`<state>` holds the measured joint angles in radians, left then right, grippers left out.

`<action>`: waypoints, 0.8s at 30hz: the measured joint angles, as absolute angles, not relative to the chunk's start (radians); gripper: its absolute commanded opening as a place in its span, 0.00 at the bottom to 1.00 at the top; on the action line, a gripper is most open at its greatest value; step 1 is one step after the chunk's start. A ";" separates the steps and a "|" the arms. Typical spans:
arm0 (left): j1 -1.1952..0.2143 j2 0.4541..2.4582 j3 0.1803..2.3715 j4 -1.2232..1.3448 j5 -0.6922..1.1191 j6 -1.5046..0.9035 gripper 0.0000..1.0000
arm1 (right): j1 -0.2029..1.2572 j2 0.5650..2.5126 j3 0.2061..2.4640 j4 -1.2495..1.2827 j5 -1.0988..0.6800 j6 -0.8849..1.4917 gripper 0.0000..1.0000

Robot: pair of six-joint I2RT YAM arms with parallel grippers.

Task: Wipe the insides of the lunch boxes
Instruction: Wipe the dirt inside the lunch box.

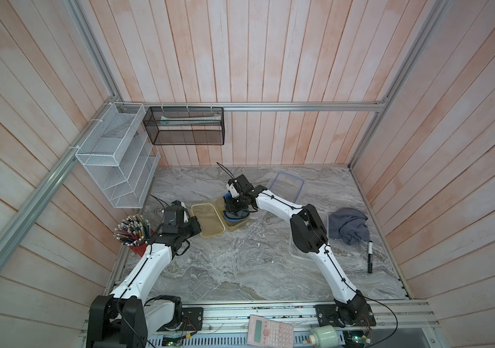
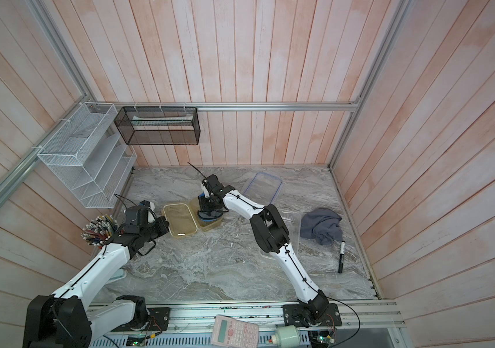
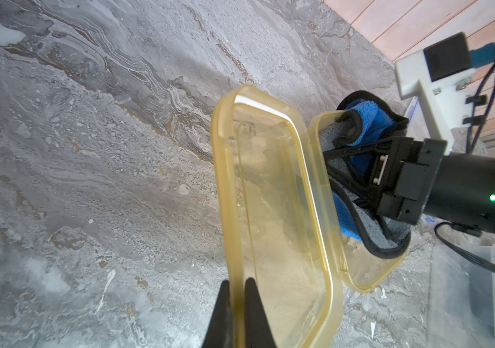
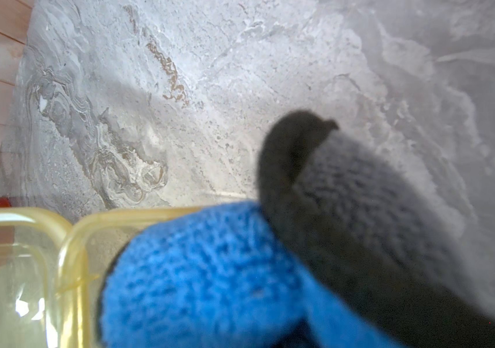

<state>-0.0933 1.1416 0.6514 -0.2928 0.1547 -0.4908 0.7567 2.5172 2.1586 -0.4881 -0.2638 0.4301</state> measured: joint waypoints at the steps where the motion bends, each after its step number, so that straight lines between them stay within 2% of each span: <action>1: -0.093 1.142 0.651 -0.294 0.153 -0.490 0.02 | 0.760 2.517 2.159 -0.490 -0.263 0.415 0.00; 11: -0.079 1.142 0.652 -0.323 0.124 -0.489 0.02 | 0.801 2.501 2.140 -0.541 -0.239 0.241 0.00; 24: -0.049 1.164 0.720 -0.437 0.121 -0.381 0.02 | 0.846 2.265 1.805 -0.531 -0.215 0.154 0.00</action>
<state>-0.0486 1.1637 0.7204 -0.4370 0.1207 -0.3809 0.8459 2.2646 1.8053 -0.5312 -0.2150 0.1535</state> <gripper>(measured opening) 0.050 0.087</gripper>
